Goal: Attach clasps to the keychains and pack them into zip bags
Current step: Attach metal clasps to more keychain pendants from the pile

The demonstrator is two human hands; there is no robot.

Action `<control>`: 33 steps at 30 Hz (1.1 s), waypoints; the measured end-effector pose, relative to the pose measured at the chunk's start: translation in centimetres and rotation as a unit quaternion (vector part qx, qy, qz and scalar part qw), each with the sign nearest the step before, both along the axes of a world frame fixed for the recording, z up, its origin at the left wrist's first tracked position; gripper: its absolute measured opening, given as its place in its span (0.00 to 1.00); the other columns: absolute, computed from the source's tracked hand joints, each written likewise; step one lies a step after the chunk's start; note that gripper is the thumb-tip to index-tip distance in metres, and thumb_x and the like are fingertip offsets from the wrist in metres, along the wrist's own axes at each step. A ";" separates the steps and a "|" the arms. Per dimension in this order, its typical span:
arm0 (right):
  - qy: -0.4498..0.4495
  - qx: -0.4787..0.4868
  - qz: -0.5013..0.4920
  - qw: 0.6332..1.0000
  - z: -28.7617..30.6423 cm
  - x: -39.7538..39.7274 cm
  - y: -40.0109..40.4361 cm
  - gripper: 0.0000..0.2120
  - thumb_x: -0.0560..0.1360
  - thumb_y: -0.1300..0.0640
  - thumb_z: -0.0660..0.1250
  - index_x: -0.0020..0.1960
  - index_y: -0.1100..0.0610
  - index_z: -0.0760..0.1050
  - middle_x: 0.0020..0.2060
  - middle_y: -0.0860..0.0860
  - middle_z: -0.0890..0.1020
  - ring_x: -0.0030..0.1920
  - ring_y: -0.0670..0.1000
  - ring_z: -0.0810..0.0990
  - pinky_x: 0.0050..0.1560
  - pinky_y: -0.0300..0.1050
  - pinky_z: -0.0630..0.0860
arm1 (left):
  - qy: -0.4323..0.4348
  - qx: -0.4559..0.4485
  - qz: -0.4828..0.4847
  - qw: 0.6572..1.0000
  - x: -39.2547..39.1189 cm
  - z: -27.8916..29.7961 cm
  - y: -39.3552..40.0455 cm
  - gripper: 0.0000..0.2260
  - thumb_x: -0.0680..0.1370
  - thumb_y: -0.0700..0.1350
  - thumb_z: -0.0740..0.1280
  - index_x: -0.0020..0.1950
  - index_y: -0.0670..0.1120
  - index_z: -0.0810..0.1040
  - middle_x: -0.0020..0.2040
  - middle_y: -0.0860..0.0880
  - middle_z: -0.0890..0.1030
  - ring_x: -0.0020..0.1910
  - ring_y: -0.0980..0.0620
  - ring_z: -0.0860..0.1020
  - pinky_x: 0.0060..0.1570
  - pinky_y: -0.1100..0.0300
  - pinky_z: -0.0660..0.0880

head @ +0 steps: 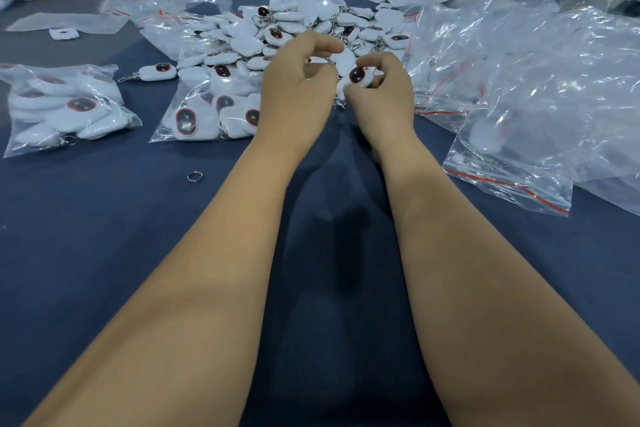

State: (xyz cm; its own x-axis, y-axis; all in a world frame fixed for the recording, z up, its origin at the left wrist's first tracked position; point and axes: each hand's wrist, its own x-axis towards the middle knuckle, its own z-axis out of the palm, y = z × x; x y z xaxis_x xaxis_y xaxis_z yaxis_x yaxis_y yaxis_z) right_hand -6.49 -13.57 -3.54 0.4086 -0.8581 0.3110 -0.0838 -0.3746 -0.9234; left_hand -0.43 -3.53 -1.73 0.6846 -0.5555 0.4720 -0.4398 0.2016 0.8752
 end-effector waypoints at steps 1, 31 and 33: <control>-0.015 0.019 0.016 1.000 0.1 0.0 0.1 0.14 0.70 0.65 0.65 0.51 0.49 0.74 0.36 0.47 0.76 0.33 0.47 0.73 0.37 0.42 0.73 | 0.037 0.005 -0.030 0.999 0.0 -0.1 -0.3 0.15 0.75 0.34 0.60 0.54 0.51 0.78 0.54 0.56 0.78 0.51 0.59 0.77 0.55 0.61 0.78; 0.011 0.111 0.183 0.977 0.1 1.0 1.6 0.18 0.69 0.72 0.66 0.55 0.57 0.77 0.44 0.56 0.82 0.41 0.50 0.80 0.46 0.42 0.79 | 0.300 0.021 -0.073 0.951 1.7 -1.3 -0.9 0.14 0.78 0.33 0.60 0.57 0.50 0.74 0.45 0.49 0.81 0.35 0.55 0.79 0.35 0.65 0.76; 0.015 0.105 0.185 0.977 0.1 1.1 1.5 0.17 0.69 0.72 0.66 0.53 0.55 0.76 0.44 0.55 0.82 0.42 0.50 0.80 0.45 0.43 0.79 | 0.290 0.026 -0.078 0.954 1.8 -1.5 -0.9 0.15 0.78 0.32 0.59 0.57 0.50 0.76 0.44 0.49 0.82 0.35 0.56 0.80 0.36 0.65 0.76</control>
